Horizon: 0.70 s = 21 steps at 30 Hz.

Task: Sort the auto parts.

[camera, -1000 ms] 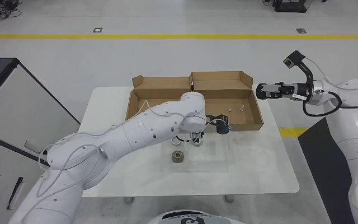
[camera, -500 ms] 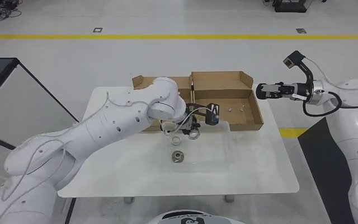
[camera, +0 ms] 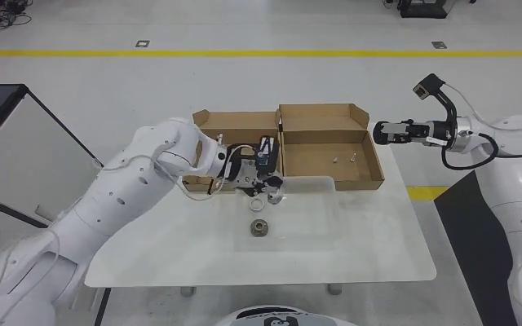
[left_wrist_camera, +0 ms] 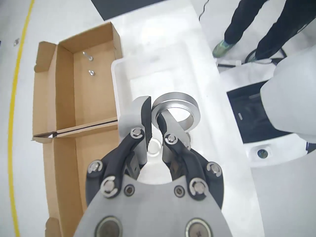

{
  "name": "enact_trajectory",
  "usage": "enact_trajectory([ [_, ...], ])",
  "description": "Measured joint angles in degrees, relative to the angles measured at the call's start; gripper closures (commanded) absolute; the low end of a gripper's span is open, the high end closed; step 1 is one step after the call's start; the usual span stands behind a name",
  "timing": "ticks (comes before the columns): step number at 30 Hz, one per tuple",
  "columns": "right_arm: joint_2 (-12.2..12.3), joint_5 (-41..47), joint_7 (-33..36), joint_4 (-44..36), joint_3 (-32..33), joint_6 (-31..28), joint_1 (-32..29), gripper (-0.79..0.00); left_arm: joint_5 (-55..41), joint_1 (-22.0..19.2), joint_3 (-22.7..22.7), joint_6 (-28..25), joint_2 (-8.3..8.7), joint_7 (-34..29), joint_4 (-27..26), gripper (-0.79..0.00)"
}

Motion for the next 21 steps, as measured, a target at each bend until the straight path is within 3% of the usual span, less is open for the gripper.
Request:
enact_trajectory([
  [10,0.0,0.0,0.0,0.0,0.0,0.0,0.0,-0.785,0.4,6.9,-4.7,0.0,6.65,22.6,-5.4,0.000],
  [17,0.0,0.0,0.0,0.0,0.0,0.0,0.0,-0.785,9.6,7.8,-2.3,0.0,11.17,41.6,-6.1,0.000],
  [21,0.0,0.0,0.0,0.0,0.0,0.0,0.0,-0.785,14.7,7.0,-0.5,0.0,12.48,51.3,-5.8,0.000],
])
